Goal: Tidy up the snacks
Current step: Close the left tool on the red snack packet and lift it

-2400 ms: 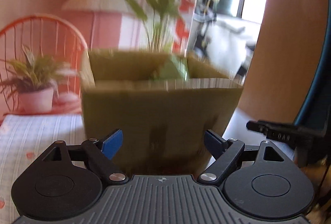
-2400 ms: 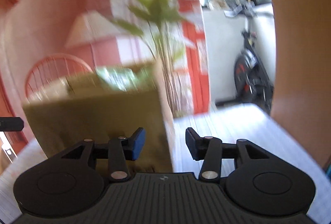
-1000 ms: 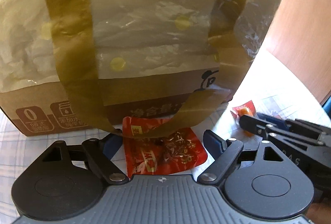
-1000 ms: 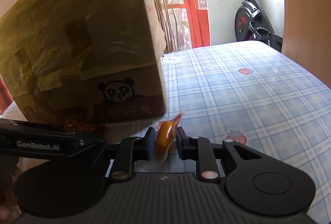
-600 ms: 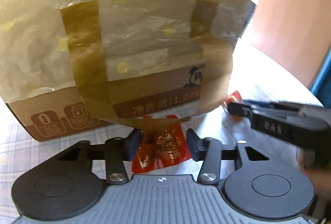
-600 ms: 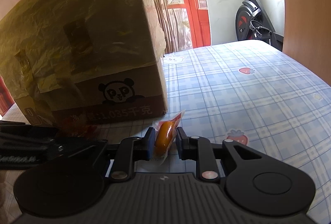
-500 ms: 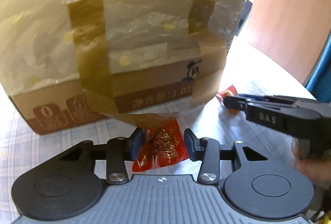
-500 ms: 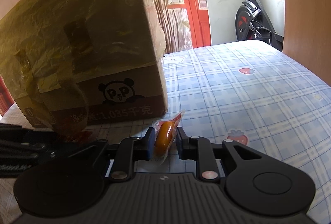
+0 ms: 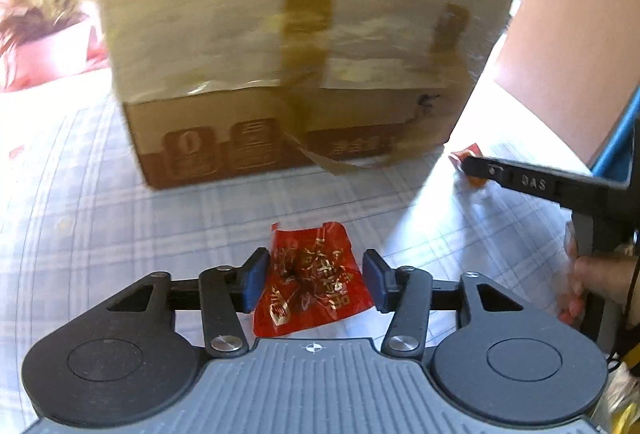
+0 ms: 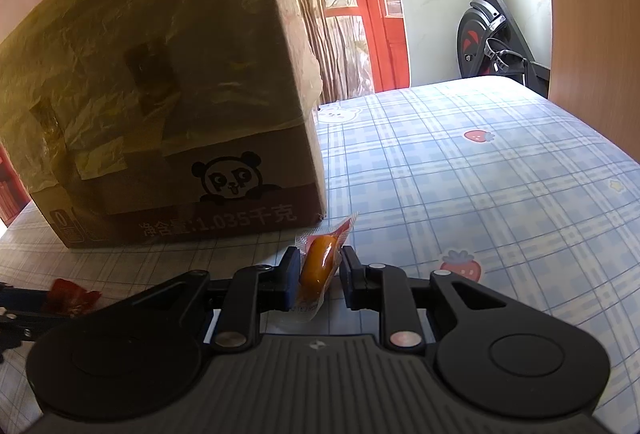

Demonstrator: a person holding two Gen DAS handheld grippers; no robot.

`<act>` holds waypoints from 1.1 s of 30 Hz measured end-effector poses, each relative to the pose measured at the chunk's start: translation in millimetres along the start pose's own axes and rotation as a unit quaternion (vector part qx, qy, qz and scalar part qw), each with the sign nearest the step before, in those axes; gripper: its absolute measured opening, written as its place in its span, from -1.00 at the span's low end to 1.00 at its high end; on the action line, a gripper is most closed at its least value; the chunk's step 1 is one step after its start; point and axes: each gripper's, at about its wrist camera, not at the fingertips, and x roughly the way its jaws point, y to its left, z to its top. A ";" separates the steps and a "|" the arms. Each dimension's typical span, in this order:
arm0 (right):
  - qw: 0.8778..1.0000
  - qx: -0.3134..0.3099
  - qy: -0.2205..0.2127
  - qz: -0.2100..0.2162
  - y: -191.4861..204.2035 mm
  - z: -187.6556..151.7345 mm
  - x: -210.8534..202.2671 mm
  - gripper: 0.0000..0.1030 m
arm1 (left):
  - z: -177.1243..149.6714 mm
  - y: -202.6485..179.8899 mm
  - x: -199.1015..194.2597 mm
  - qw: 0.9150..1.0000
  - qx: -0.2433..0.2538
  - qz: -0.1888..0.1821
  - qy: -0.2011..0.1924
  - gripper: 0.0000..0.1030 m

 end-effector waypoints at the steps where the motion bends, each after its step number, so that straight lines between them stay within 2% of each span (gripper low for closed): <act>1: 1.000 0.000 0.000 0.000 0.0 0.0 0.0 -0.55 | 0.2 3.2 0.7 1.000 -0.011 -0.006 0.001 0.08; 3: 1.000 0.000 0.000 0.000 0.0 0.0 0.0 -0.54 | 0.9 8.7 -0.2 1.000 -0.026 -0.015 0.003 0.08; 9: 1.000 0.000 0.000 0.000 0.0 0.0 0.0 -0.54 | 2.6 13.2 -11.0 0.999 -0.028 -0.040 0.000 0.21; 13: 1.000 -0.002 0.001 0.001 0.6 -0.1 1.5 -0.54 | 2.2 16.9 -15.4 0.998 -0.035 -0.047 -0.003 0.22; 24: 1.000 -0.001 0.000 0.001 0.8 -0.1 1.8 -0.54 | -6.8 23.7 -9.8 0.998 -0.052 -0.036 0.024 0.22; 33: 1.000 -0.002 0.000 0.001 1.5 -0.4 2.8 -0.55 | -14.5 -2.0 -7.7 1.000 0.018 -0.001 0.013 0.22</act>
